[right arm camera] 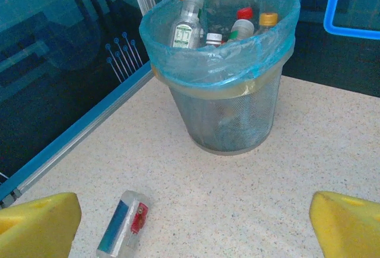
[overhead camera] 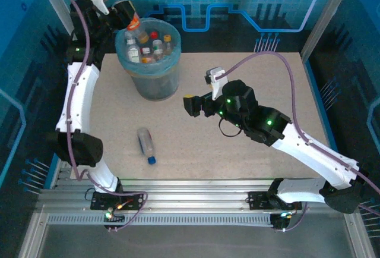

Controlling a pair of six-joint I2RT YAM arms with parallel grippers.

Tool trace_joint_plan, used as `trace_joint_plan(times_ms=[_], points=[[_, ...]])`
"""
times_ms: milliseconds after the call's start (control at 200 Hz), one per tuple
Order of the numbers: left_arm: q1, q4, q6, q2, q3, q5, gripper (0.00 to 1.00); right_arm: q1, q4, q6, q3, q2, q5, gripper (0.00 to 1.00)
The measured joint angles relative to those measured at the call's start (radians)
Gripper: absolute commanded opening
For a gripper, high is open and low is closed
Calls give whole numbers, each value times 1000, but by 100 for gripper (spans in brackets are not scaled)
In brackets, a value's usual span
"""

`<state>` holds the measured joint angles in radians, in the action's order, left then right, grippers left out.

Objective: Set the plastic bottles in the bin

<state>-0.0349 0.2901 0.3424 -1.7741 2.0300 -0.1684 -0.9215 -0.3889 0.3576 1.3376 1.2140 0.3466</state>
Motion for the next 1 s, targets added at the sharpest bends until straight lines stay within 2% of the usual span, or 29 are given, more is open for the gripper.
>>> trace_joint_plan(times_ms=[220, 625, 1000], points=[[0, 32, -53, -75, 22, 21, 38, 1, -8, 0, 12, 40, -15, 100], [0, 40, -135, -90, 0, 23, 38, 7, -14, 5, 50, 103, -41, 100], [9, 16, -169, -142, -48, -2, 39, 66, -31, 53, 142, 223, -71, 99]])
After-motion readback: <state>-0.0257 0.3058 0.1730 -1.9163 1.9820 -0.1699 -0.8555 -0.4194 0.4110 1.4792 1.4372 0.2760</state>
